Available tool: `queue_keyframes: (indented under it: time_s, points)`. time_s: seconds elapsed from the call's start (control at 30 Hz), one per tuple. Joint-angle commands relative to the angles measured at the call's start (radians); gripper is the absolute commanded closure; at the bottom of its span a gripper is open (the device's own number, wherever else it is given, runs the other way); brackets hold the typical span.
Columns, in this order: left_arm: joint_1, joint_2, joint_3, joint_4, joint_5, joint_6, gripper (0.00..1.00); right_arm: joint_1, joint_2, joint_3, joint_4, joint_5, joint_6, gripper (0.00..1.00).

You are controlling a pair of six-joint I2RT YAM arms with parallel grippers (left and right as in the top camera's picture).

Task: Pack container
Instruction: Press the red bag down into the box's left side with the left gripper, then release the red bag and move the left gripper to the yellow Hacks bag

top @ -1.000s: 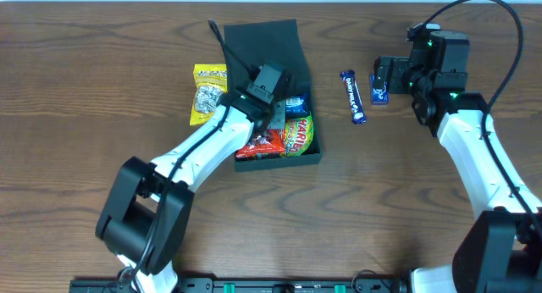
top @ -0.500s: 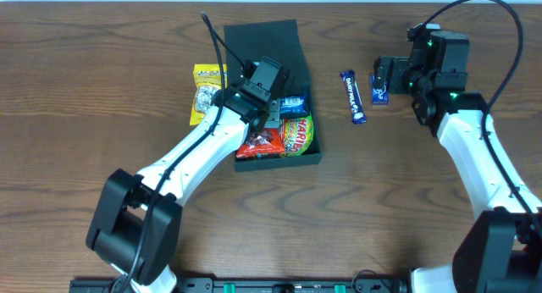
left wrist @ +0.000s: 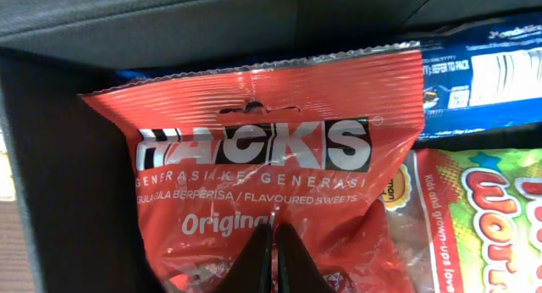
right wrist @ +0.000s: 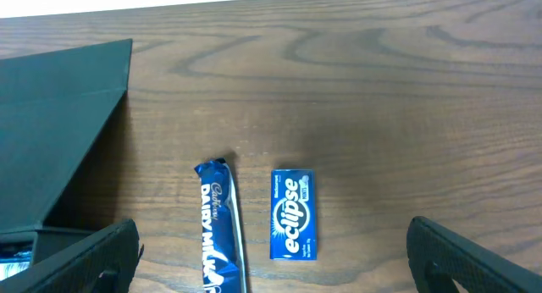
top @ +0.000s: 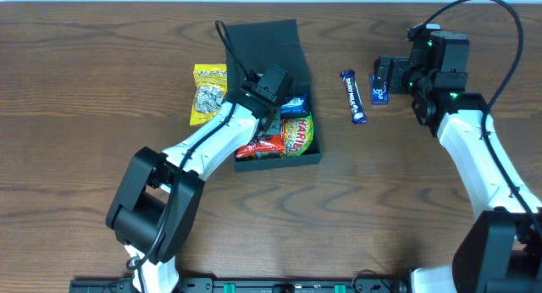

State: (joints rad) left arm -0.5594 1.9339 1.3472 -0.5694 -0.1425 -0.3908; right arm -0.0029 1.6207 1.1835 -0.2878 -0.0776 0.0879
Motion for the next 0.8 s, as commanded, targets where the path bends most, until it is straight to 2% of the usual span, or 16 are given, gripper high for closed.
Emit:
queue_keyframes:
  time_s: [0.0, 0.3, 0.47, 0.57, 0.77]
  points:
    - [0.003, 0.056, 0.002, -0.010, -0.014, 0.013, 0.94, -0.013, 0.001, 0.011, -0.001, 0.003, 0.012, 0.01]
    - [0.005, -0.035, 0.074, -0.004, -0.027, 0.111, 0.94, -0.013, 0.001, 0.011, -0.001, 0.003, 0.013, 0.01]
    - [0.024, -0.114, 0.143, -0.002, -0.111, 0.134, 0.94, -0.013, 0.001, 0.011, -0.001, 0.003, 0.013, 0.01]
    - [0.057, -0.142, 0.150, 0.001, -0.157, 0.162, 0.94, -0.013, 0.001, 0.011, -0.001, 0.003, 0.013, 0.01]
    - [0.183, -0.138, 0.146, -0.013, -0.127, 0.167, 0.94, -0.013, 0.001, 0.011, -0.002, 0.003, 0.013, 0.01]
